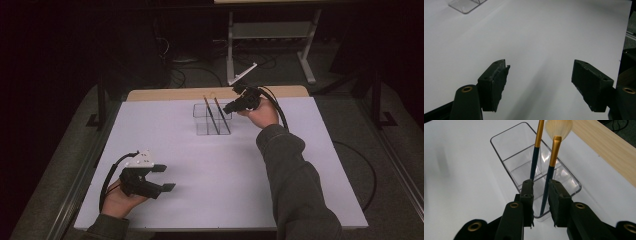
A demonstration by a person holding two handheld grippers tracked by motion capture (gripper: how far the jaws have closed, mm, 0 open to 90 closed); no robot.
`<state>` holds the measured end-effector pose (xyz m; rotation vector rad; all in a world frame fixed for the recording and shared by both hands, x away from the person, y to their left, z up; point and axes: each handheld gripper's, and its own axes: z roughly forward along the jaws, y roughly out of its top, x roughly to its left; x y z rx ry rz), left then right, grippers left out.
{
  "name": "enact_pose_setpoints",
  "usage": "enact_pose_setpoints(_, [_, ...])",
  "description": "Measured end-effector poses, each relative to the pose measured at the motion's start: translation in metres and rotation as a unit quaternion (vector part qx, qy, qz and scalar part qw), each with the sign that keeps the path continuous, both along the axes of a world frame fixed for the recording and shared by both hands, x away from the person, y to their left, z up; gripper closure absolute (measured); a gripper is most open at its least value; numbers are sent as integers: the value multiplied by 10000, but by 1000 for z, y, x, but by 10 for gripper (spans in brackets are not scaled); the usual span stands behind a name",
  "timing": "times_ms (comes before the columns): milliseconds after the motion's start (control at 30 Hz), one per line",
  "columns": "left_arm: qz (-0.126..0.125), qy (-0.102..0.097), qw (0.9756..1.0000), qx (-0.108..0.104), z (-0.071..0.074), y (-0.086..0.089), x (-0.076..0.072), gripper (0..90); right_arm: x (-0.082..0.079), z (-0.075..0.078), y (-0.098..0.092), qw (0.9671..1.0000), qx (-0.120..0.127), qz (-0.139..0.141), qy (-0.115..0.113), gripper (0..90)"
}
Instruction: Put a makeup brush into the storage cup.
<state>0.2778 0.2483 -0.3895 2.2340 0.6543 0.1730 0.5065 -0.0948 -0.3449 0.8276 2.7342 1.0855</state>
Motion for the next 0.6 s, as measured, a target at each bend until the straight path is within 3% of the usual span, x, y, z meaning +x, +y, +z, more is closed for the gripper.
enact_pose_setpoints(200, [-15, 13, 10000, -8, 0, -1, -1, 274, -8, 2, -9, 9994, 224, -199, 181, 695])
enact_pose_setpoints(433, [-28, -49, 10000, 23, 0, -1, 0, 271, -16, -1, -20, 9989, 335, -270, 181, 688])
enact_pose_setpoints(600, [41, 14, 10000, 8, -1, 0, -1, 268, -20, -4, -26, 9990, 340, -256, 99, 667])
